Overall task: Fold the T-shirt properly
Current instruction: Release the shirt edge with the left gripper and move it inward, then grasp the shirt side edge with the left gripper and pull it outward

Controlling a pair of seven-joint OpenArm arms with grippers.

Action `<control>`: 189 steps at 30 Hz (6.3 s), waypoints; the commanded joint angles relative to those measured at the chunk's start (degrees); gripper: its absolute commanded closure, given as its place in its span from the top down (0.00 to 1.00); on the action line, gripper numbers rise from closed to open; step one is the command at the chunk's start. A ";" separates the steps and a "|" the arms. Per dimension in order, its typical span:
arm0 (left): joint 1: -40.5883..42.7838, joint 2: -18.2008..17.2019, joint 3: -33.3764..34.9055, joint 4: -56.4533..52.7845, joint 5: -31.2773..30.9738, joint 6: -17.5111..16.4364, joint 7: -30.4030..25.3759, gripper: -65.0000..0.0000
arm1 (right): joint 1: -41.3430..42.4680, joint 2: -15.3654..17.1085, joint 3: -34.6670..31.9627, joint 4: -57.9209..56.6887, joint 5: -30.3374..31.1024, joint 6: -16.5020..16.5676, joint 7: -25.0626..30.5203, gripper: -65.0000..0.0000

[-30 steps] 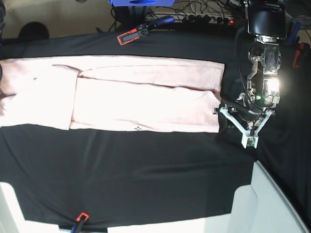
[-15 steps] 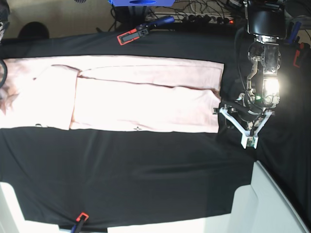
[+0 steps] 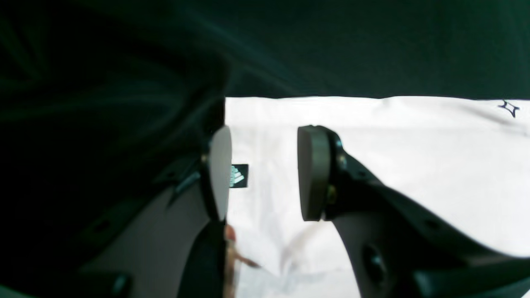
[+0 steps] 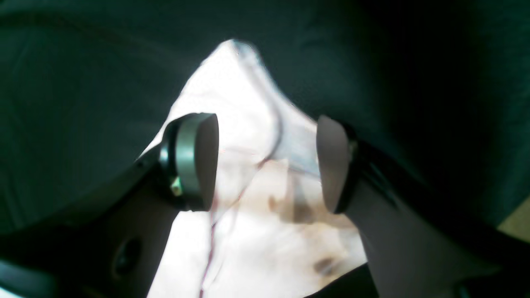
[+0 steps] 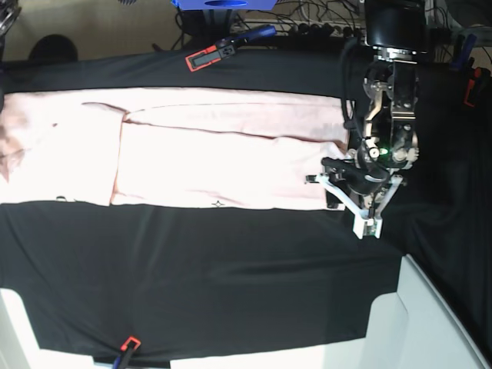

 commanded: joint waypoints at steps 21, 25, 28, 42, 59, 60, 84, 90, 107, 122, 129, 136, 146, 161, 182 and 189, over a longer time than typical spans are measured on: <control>9.73 -4.58 7.38 0.48 0.39 0.13 -0.83 0.40 | -1.73 0.95 0.32 7.23 0.62 0.51 0.58 0.55; 11.58 -5.37 7.30 4.79 0.30 0.13 -0.83 0.40 | -1.73 0.60 0.32 7.32 0.71 0.59 0.58 0.55; 12.02 -5.19 7.30 9.18 -0.05 0.13 -0.83 0.40 | -1.73 0.24 -0.55 7.41 0.62 2.00 0.58 0.55; 1.47 -0.89 7.91 -0.05 0.39 0.31 -0.92 0.39 | -4.10 2.88 -17.26 5.92 0.36 5.69 7.08 0.17; 1.73 -1.41 7.38 -10.69 0.48 0.40 -1.71 0.02 | -0.49 2.79 -18.14 -18.08 -3.07 5.78 19.21 0.01; 2.26 -1.59 7.38 -10.69 0.48 0.40 -2.42 0.02 | 0.12 2.44 -18.14 -18.17 -5.62 5.78 19.21 0.01; 5.42 -1.50 -10.81 9.00 -0.31 -1.45 9.19 0.36 | -10.43 -1.69 -17.35 3.72 -18.81 5.69 18.95 0.01; 6.13 -1.85 -16.88 7.07 -8.05 -14.55 12.35 0.60 | -11.48 -1.69 -17.35 4.51 -18.81 5.69 18.95 0.01; 7.80 -10.91 -18.02 1.44 -26.42 -22.11 11.83 0.60 | -13.59 -1.78 -17.52 4.33 -18.81 5.69 18.86 0.01; 7.18 -11.44 -21.01 -3.13 -26.25 -22.20 11.74 0.91 | -15.00 -3.36 -17.43 4.77 -18.81 5.69 18.86 0.01; 4.19 -10.03 -20.57 -9.81 -26.42 -22.28 11.74 0.91 | -15.00 -3.89 -17.43 4.77 -18.81 5.69 18.86 0.01; 3.40 -8.45 -14.95 -10.07 -26.25 -22.28 11.74 0.90 | -15.00 -4.85 -17.43 4.77 -18.81 5.69 18.86 0.01; 2.35 -6.34 -14.42 -14.38 -26.16 -22.20 11.65 0.88 | -15.88 -4.77 -17.43 4.77 -18.81 5.69 18.86 0.01; 2.61 -4.75 -14.24 -13.32 -26.51 -22.20 8.13 0.88 | -15.88 -4.77 -17.43 4.77 -18.81 5.69 18.86 0.01; 2.17 -3.26 -9.14 -13.76 -26.25 -22.11 7.78 0.29 | -15.88 -4.41 -17.43 4.77 -18.81 5.69 18.86 0.01; 2.17 -3.26 -10.20 -13.24 -26.42 -22.02 7.78 0.20 | -15.88 -4.41 -17.43 4.77 -18.81 5.69 18.86 0.01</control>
